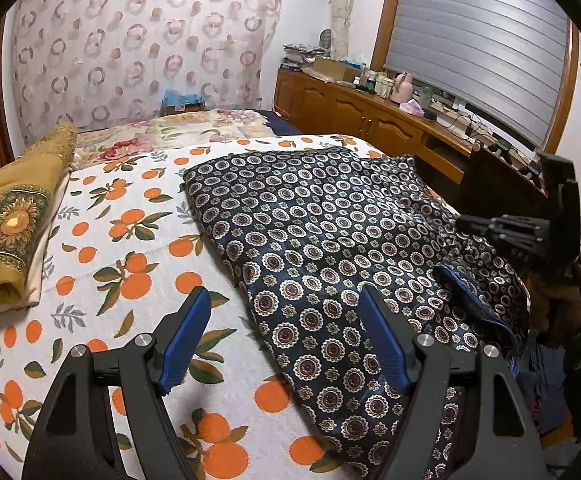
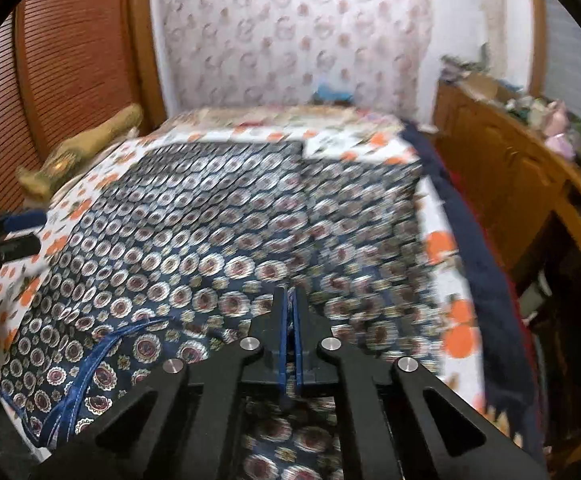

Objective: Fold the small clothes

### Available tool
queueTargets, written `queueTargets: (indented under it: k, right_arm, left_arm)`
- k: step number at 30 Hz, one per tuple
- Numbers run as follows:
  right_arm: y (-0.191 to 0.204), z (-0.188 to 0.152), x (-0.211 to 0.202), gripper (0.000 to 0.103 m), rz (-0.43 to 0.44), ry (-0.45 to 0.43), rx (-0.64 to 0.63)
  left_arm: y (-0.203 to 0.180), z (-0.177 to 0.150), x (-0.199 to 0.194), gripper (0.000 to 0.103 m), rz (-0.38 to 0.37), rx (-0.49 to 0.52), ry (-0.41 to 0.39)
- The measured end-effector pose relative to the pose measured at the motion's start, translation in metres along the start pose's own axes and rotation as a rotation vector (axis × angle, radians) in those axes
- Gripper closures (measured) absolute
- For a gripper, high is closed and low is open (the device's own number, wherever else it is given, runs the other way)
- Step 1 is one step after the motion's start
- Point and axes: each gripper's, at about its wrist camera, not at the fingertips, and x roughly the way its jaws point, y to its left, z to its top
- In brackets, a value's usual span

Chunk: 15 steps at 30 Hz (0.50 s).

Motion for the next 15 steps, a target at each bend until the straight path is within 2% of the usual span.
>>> queueTargets:
  k: [6, 9, 12, 13, 14, 15]
  right_arm:
    - [-0.012, -0.003, -0.005, 0.101, -0.035, 0.007, 0.020]
    - [-0.005, -0.001, -0.007, 0.100, 0.000, 0.006, 0.022]
    - [0.010, 0.003, 0.004, 0.081, -0.017, 0.029, -0.008]
    - [0.012, 0.004, 0.008, 0.069, -0.026, 0.039, -0.014]
    - [0.012, 0.005, 0.015, 0.062, -0.028, 0.054, -0.014]
    - [0.011, 0.006, 0.019, 0.061, -0.026, 0.067, -0.010]
  left_arm:
    - [-0.002, -0.002, 0.003, 0.026, 0.008, 0.005, 0.003]
    - [-0.003, -0.003, 0.006, 0.026, 0.016, 0.010, 0.012]
    - [-0.003, -0.005, 0.009, 0.026, 0.020, 0.012, 0.024]
    - [-0.003, -0.006, 0.010, 0.026, 0.018, 0.012, 0.027]
    - [-0.004, -0.006, 0.011, 0.026, 0.018, 0.014, 0.029]
    - [-0.004, -0.007, 0.011, 0.026, 0.017, 0.015, 0.030]
